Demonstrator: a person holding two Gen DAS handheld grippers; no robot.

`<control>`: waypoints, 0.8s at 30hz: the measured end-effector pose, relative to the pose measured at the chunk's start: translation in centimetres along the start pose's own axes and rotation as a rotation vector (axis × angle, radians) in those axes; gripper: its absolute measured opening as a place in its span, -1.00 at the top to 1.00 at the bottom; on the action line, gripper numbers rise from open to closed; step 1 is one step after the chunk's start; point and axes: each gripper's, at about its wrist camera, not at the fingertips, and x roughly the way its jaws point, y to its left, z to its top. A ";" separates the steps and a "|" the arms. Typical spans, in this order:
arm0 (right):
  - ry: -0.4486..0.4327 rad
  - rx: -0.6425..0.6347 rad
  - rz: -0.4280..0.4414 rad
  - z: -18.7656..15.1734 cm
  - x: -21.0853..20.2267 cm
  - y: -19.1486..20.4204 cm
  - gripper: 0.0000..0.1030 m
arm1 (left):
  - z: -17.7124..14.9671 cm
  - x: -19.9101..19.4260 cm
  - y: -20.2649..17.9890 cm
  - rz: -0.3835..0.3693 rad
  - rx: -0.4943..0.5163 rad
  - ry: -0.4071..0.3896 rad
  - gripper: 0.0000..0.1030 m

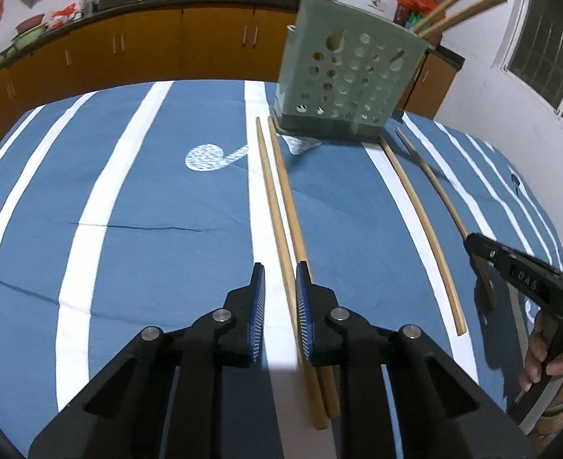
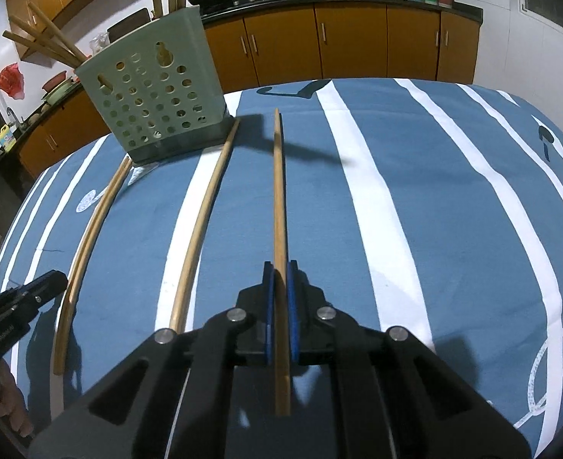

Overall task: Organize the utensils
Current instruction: 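Lower both open tools and close each on another loose chopstick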

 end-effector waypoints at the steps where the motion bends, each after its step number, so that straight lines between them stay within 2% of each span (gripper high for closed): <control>1: 0.000 0.000 0.000 0.0 0.0 0.0 0.84 | 0.0 0.2 -0.1 0.005 0.007 0.006 0.68; 7: -0.002 -0.006 -0.012 -0.1 -0.1 0.1 0.84 | 0.0 0.6 -0.7 0.045 0.043 0.008 0.71; 11: -0.002 -0.007 -0.011 -0.1 -0.1 0.0 0.83 | 0.2 0.8 -0.8 0.070 0.048 0.006 0.80; 19: -0.005 -0.035 -0.025 -0.1 -0.1 0.4 0.83 | 0.7 0.9 0.1 0.103 0.029 0.000 0.85; 24: -0.015 -0.037 -0.017 0.1 -0.2 0.4 0.84 | 1.3 1.0 1.9 0.137 -0.014 -0.002 0.85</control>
